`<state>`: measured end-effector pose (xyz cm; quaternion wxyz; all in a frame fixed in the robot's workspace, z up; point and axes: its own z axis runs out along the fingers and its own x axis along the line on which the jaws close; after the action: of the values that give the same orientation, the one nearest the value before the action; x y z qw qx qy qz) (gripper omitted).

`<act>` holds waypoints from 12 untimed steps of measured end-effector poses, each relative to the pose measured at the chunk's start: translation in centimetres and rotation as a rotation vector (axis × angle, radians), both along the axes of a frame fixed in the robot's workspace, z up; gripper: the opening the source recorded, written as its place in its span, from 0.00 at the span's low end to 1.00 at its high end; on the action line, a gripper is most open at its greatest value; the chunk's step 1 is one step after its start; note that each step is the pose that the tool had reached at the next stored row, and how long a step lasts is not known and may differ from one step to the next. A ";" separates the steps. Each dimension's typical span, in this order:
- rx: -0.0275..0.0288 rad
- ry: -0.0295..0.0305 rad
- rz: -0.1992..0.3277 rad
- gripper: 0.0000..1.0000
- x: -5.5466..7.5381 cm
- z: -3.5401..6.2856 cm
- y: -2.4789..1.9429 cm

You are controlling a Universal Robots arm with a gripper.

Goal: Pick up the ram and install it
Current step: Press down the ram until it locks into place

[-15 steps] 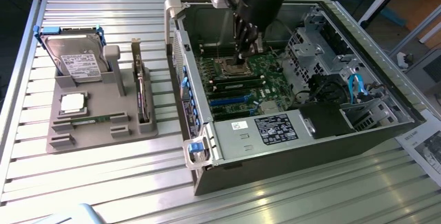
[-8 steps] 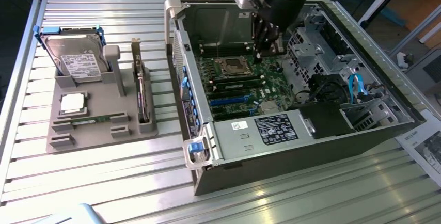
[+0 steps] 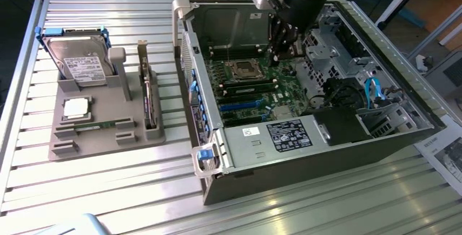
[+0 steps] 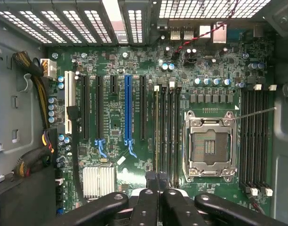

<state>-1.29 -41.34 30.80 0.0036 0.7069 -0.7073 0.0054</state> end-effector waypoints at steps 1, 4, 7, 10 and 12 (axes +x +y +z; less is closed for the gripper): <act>0.0001 0.0000 0.000 0.10 0.0 0.08 0.00; 0.0002 -0.0001 0.000 0.10 0.0 0.95 0.00; 0.0000 0.0000 0.000 0.10 0.0 1.72 0.00; -0.0004 -0.0001 0.000 0.10 0.0 2.11 0.00; -0.0004 -0.0001 0.000 0.10 0.0 2.11 0.00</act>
<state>-1.29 -41.34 32.91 0.0037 0.7069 -0.7072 0.0056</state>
